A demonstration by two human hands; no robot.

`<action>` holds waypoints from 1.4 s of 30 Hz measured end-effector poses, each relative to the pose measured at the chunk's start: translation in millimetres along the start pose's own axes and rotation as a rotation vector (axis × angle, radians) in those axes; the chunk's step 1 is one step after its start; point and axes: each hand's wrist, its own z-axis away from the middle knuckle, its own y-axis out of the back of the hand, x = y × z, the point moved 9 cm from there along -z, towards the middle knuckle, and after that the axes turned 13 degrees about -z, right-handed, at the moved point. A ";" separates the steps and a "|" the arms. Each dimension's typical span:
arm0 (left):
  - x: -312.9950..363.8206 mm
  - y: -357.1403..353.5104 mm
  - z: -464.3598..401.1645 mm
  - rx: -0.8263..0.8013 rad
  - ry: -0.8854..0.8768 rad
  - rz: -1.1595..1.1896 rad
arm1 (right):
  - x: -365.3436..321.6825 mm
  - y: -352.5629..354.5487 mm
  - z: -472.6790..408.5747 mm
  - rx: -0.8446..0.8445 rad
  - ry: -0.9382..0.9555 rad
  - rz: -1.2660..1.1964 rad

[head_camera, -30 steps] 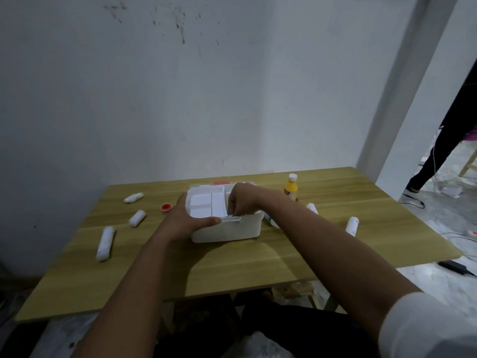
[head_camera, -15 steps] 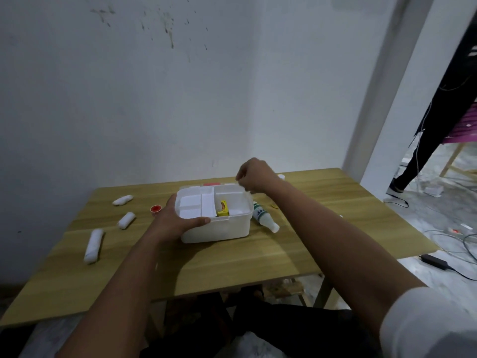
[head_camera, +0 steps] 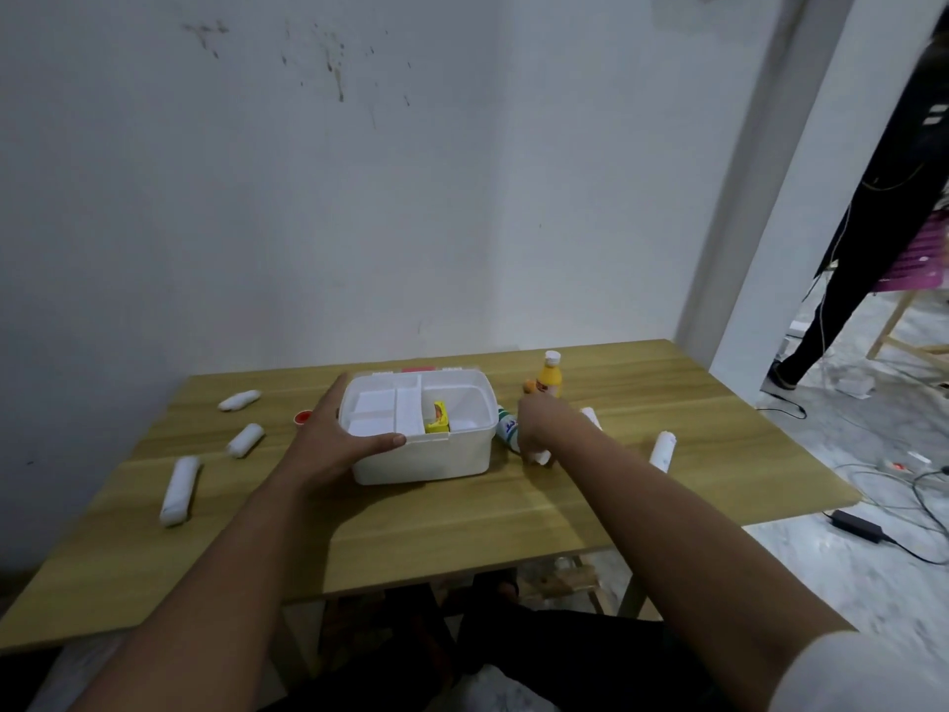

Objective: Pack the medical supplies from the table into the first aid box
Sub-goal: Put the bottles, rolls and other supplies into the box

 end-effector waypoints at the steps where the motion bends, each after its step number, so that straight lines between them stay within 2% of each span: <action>1: 0.6 -1.2 0.1 -0.005 0.002 0.006 | 2.0 1.4 0.2 0.003 -0.003 -0.018; 5: 5.1 -2.2 1.0 -0.018 -0.025 0.012 | 6.1 27.8 1.9 0.032 0.017 -0.181; 13: 14.9 -5.0 -9.5 -0.113 -0.109 0.011 | -9.7 136.5 17.6 0.343 0.139 -0.336; 15: 12.6 -3.5 -13.4 -0.102 -0.087 0.004 | -19.6 151.9 21.1 0.371 0.195 -0.388; 20: 3.6 -2.4 -17.3 -0.098 -0.056 -0.058 | -57.0 156.1 28.8 0.330 0.340 -0.469; 28: 7.6 -9.2 -19.2 -0.149 -0.066 -0.012 | -95.1 93.0 -12.2 0.347 0.387 -0.216; 32: 10.3 -9.3 -20.4 -0.176 -0.094 0.012 | -98.6 64.6 -27.4 0.314 0.405 -0.175; 37: -4.1 -7.9 -26.9 -0.160 -0.032 -0.045 | -97.1 65.3 -27.9 0.254 0.391 -0.219; 40: -6.2 -8.7 -28.4 -0.152 -0.044 -0.066 | -87.8 77.0 -22.5 0.168 0.364 -0.348; 42: -4.3 -10.6 -29.2 -0.143 -0.063 -0.050 | -77.5 92.0 -19.2 0.191 0.374 -0.441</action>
